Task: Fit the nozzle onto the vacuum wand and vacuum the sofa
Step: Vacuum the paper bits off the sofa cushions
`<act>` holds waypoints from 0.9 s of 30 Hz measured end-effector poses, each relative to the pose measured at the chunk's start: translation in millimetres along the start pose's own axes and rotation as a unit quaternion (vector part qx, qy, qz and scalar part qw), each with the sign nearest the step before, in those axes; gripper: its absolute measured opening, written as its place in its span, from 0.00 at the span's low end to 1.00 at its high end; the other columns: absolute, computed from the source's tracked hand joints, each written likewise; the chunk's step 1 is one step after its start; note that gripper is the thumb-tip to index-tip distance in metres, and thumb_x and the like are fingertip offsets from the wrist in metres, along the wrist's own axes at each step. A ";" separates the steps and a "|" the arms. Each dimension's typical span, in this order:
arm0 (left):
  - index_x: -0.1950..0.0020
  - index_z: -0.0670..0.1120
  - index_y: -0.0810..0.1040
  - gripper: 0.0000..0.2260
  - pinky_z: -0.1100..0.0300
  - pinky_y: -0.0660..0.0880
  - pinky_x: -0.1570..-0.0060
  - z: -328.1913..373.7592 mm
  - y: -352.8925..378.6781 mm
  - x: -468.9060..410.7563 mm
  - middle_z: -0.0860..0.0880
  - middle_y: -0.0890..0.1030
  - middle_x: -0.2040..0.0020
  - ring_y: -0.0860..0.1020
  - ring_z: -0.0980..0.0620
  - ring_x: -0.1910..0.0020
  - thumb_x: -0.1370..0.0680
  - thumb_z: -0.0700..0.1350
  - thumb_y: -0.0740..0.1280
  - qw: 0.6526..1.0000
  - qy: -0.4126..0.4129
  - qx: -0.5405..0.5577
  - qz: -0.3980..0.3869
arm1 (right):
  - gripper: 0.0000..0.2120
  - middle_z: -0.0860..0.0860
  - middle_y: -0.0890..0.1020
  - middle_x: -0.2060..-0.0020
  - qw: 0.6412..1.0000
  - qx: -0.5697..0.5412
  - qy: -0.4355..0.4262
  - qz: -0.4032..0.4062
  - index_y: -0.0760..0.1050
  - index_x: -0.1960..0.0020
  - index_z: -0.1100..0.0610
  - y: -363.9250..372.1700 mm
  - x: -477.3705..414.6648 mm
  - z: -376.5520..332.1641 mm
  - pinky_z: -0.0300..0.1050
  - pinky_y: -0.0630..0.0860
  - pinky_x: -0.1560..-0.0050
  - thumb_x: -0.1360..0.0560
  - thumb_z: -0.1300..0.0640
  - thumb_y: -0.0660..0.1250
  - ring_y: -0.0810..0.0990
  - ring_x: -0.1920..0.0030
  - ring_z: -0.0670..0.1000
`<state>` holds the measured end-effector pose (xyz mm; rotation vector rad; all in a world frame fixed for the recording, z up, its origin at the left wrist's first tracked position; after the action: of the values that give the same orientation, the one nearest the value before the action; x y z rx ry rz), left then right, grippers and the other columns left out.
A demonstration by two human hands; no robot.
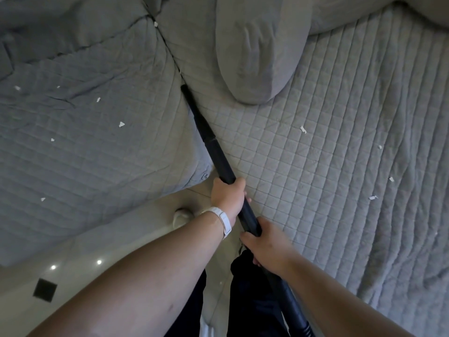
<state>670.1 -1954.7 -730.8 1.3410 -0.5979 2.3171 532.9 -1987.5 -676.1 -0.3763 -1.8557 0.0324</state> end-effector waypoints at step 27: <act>0.49 0.43 0.70 0.06 0.56 0.78 0.67 60.8 -10.8 -55.5 0.46 0.75 0.68 0.76 0.48 0.74 0.24 0.41 0.63 0.999 0.034 -0.010 -0.022 | 0.05 0.52 0.79 0.67 0.998 0.000 -0.061 0.031 0.72 0.53 0.53 -0.4 -52.3 -64.5 0.42 0.74 0.72 0.25 0.52 0.64 0.77 0.71 0.50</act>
<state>744.6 -1985.6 -750.4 1.2478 -0.5640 2.3055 606.9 -2012.9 -703.9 -0.4397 -1.9649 0.0986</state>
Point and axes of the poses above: each hand's wrist, its own x-axis away from the middle knuckle, its own y-axis out of the palm, z = x × y, the point moved 10 cm from there along -x, towards the middle knuckle
